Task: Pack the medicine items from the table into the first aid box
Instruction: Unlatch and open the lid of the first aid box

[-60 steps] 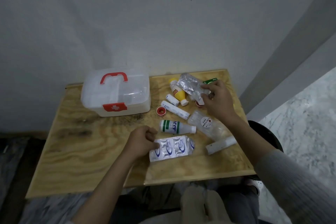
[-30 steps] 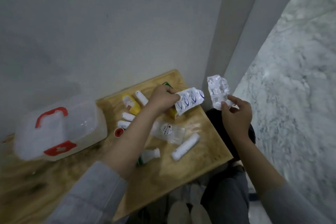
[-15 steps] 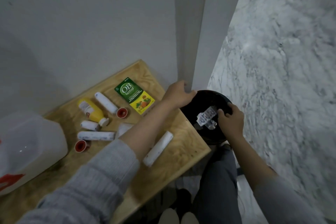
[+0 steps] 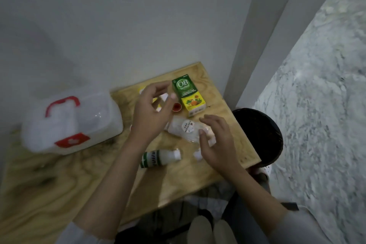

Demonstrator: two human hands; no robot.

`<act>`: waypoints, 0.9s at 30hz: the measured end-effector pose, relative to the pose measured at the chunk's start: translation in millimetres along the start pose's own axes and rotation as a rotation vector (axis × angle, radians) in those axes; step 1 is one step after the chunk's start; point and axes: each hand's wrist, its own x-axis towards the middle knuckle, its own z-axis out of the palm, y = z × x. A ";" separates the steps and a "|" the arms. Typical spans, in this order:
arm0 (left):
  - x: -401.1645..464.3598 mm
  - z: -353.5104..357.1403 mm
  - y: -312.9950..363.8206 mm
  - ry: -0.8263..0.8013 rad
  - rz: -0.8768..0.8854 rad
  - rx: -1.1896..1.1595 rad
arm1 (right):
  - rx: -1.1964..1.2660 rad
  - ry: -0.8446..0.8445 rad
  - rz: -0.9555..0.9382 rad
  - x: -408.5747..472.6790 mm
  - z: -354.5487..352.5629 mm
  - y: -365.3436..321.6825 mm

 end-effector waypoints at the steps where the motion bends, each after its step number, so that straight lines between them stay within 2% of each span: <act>1: -7.3 -16.6 -4.3 0.059 0.003 0.015 | 0.009 -0.028 -0.036 -4.6 7.5 -7.0; 6: -46.0 -88.8 -36.6 0.377 0.109 0.167 | 0.039 -0.100 -0.154 -14.5 49.2 -35.3; 9: -64.7 -125.0 -62.4 0.564 0.235 0.353 | 0.106 -0.113 -0.244 -9.4 78.1 -57.6; 12: -78.7 -155.5 -91.0 0.691 0.230 0.461 | 0.140 -0.149 -0.334 1.3 109.7 -81.9; 15: -86.1 -179.4 -126.1 0.725 0.179 0.433 | 0.132 -0.169 -0.449 12.3 140.4 -101.7; 20: -88.6 -199.0 -180.4 0.659 0.142 0.389 | -0.022 -0.211 -0.695 22.7 185.0 -118.5; 24: -86.4 -199.6 -191.3 0.633 0.021 0.170 | -0.205 -0.248 -0.753 18.6 206.5 -124.0; 27: -80.7 -198.2 -194.6 0.592 0.003 0.141 | -0.307 -0.227 -0.758 21.9 213.6 -125.7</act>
